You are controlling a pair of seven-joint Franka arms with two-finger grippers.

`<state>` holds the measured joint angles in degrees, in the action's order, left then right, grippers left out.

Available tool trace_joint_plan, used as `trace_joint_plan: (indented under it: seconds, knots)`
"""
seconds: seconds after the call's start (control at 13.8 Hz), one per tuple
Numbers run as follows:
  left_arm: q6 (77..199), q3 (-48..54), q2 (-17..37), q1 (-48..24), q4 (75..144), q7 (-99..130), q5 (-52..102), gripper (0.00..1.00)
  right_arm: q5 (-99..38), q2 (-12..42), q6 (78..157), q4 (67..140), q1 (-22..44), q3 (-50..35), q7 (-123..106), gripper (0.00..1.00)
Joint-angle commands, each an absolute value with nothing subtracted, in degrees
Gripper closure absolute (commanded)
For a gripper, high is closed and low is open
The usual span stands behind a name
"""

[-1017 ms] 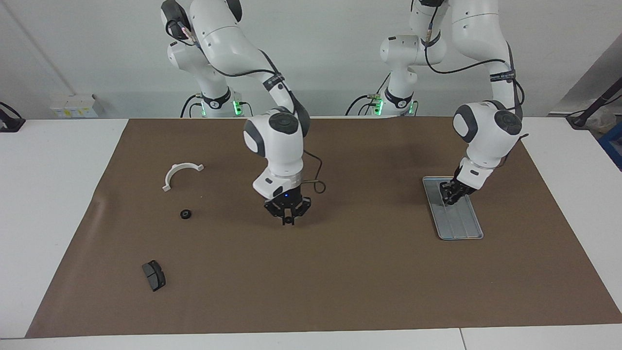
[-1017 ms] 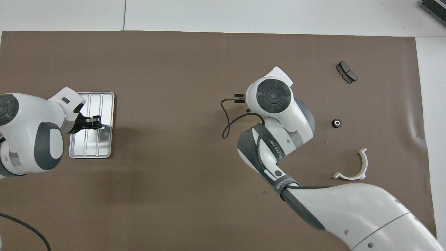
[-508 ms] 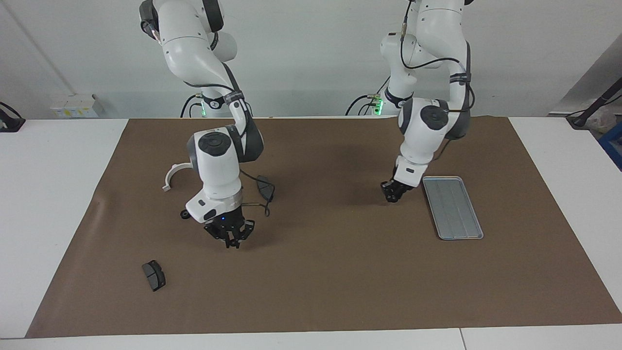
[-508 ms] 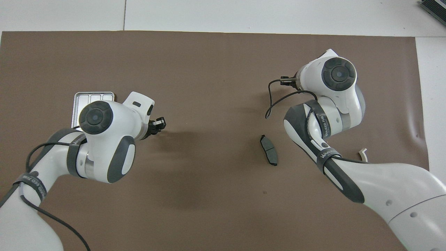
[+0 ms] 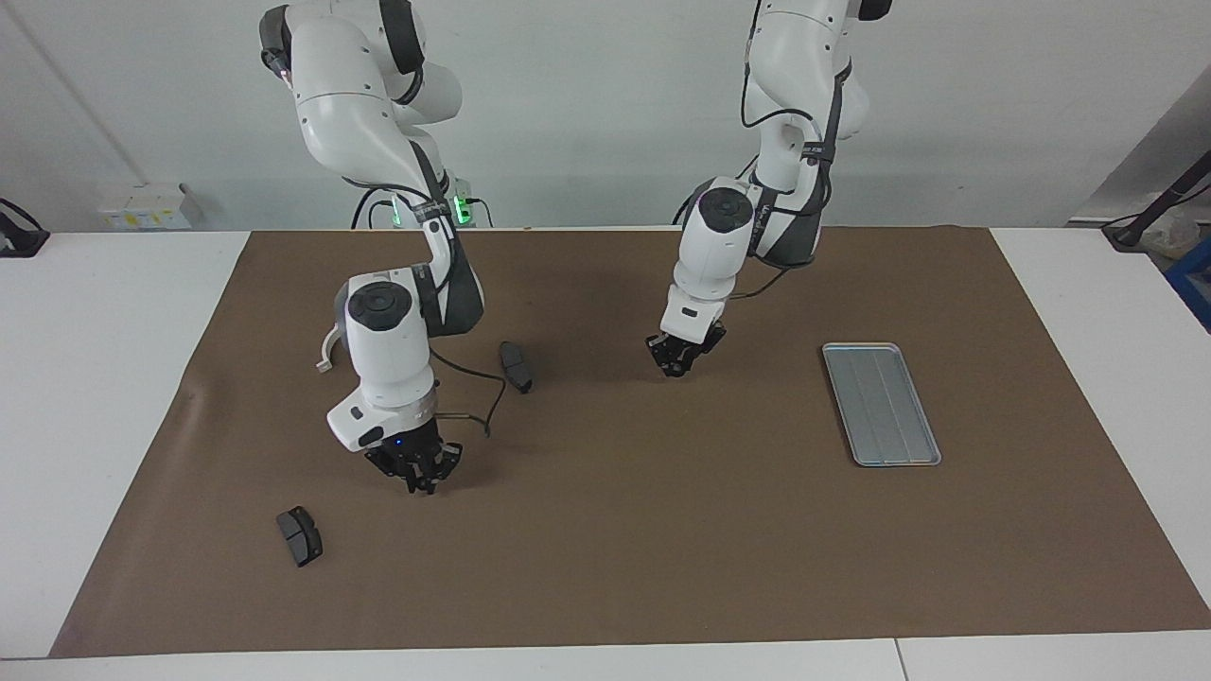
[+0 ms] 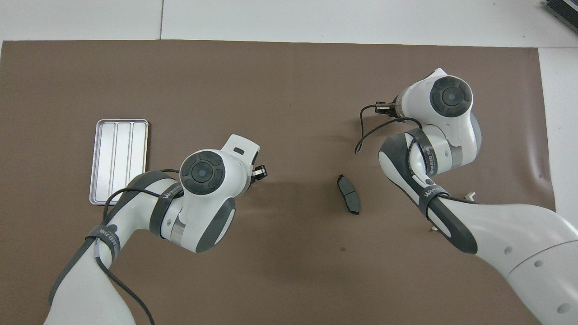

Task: Place bearing gear from tray to pile
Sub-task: 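Set the third gear down at the table center with the left gripper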

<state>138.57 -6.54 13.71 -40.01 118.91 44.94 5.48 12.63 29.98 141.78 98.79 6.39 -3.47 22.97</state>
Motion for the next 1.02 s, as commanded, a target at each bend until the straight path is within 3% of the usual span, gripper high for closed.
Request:
trace_joint_plan:
  seconds: [0.0,0.44,0.94]
  knots:
    - [140.18,-7.38,15.29,-40.78,117.42,45.26,5.36,0.32,12.39,29.88,143.26,99.23,5.36,-4.66,22.76,0.0]
    - [135.98,-7.82,15.12,-38.16,113.04,44.57,5.27,0.28,11.43,23.39,136.6,99.58,7.11,-5.01,22.94,0.0]
    - [121.3,-7.73,8.0,-19.8,109.86,18.5,4.04,0.28,10.29,21.09,132.72,98.97,17.31,-5.53,31.37,0.0]
